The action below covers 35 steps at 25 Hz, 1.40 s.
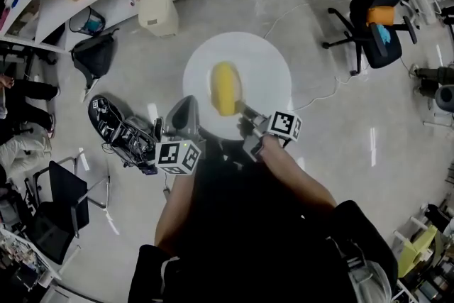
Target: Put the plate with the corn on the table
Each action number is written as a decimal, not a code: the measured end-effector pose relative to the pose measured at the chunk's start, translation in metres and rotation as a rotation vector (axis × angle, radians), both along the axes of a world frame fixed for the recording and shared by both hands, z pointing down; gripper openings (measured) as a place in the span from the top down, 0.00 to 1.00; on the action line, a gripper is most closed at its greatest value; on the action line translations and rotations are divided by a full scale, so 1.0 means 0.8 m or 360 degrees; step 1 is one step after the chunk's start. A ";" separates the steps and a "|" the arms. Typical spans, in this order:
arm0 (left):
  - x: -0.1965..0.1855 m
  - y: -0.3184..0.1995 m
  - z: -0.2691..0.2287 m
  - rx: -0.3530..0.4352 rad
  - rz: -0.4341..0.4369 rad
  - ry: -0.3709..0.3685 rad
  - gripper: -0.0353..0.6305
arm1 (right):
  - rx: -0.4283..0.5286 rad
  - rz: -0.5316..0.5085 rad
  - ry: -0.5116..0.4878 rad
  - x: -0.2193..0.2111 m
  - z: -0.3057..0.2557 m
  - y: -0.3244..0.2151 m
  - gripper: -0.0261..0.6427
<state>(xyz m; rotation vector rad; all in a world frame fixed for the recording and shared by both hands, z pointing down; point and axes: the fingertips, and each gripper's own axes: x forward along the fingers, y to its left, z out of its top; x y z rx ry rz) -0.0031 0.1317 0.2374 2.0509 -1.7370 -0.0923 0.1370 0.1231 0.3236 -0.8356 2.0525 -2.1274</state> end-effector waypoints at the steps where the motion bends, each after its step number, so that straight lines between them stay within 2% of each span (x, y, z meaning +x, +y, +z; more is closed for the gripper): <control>1: -0.006 -0.005 0.000 0.0005 -0.0006 0.0001 0.94 | -0.0012 0.0000 0.0006 -0.004 0.002 -0.003 0.92; 7: -0.039 -0.034 0.013 -0.0009 0.0019 0.0000 0.94 | -0.0057 0.0011 0.0041 -0.030 0.017 -0.026 0.91; 11: -0.052 -0.056 0.024 -0.0032 0.0048 0.0002 0.94 | -0.0008 0.0018 0.0033 -0.041 0.024 -0.049 0.91; 14: -0.062 -0.072 0.034 -0.0055 0.0072 0.0012 0.94 | -0.0061 0.0048 0.0102 -0.045 0.041 -0.060 0.91; 20: -0.072 -0.101 0.061 -0.0070 0.0093 0.0014 0.94 | -0.0088 0.0059 0.0137 -0.053 0.072 -0.082 0.91; 23: -0.078 -0.115 0.074 -0.0073 0.0090 0.0021 0.94 | -0.0033 0.0055 0.0050 -0.067 0.080 -0.098 0.91; 27: -0.086 -0.129 0.095 -0.0076 0.0074 0.0048 0.94 | -0.0052 0.0041 0.0140 -0.067 0.106 -0.105 0.91; 30: -0.090 -0.136 0.116 -0.0095 0.0049 0.0071 0.94 | -0.0036 0.0021 0.0093 -0.077 0.116 -0.111 0.91; 35: -0.097 -0.141 0.151 -0.0113 0.0052 0.0074 0.94 | 0.0074 -0.0039 0.0044 -0.091 0.138 -0.120 0.91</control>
